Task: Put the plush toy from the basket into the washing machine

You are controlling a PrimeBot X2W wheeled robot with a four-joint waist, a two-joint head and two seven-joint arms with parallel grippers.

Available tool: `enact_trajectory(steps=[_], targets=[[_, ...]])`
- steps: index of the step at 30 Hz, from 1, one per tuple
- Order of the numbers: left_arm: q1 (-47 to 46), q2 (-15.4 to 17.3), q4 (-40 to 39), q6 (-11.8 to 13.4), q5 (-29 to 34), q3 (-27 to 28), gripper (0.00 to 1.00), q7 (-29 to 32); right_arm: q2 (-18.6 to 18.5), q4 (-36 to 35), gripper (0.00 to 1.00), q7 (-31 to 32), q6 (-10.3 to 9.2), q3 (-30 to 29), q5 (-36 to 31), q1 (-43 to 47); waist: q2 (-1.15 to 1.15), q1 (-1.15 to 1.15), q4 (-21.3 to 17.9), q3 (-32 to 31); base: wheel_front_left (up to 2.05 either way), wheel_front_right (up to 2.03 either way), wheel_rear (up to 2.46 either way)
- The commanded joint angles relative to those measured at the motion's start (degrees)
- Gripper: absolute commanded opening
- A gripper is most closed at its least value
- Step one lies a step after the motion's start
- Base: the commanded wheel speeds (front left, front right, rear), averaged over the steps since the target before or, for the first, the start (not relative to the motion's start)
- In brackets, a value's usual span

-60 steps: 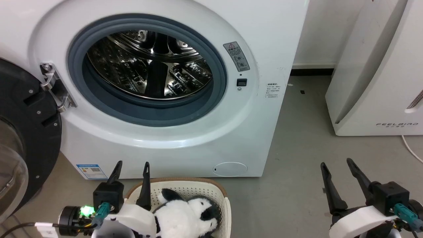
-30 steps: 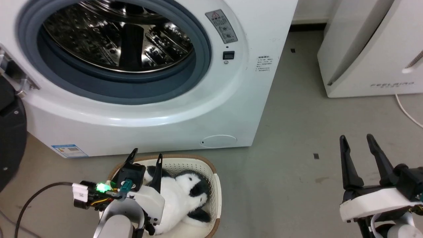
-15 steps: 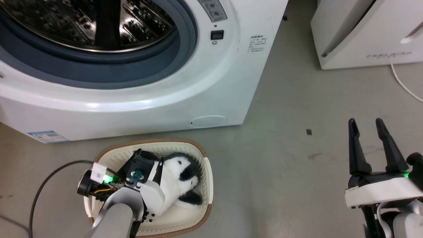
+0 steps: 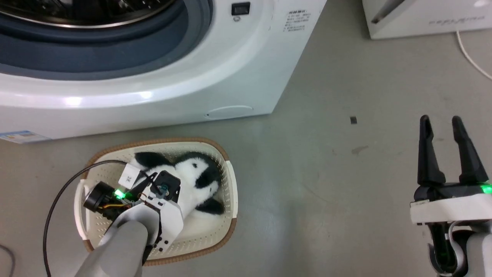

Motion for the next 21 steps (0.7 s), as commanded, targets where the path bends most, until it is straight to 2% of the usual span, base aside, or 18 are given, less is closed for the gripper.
enact_trajectory(steps=[1,7,21], targets=[[-2.33,0.77,1.97,-0.4,0.79,-1.38,1.0,0.65,-0.03,-0.53,1.0,-0.6,-0.03,-0.44,0.79,-1.52,0.0,0.0,-0.6,2.07,0.0,0.0,0.0],[-5.88,2.53,5.63,-1.54,2.58,-5.33,1.0,4.44,-0.03,-1.06,1.0,-1.32,-0.03,-0.79,2.02,-3.12,0.0,0.0,-1.47,6.0,0.0,0.0,0.0],[-14.51,6.0,13.93,-2.92,2.21,-13.04,1.0,9.37,-0.04,-2.08,1.0,-2.99,-0.03,-1.13,5.55,-6.63,0.0,0.0,-4.2,15.73,0.0,0.0,0.0]])
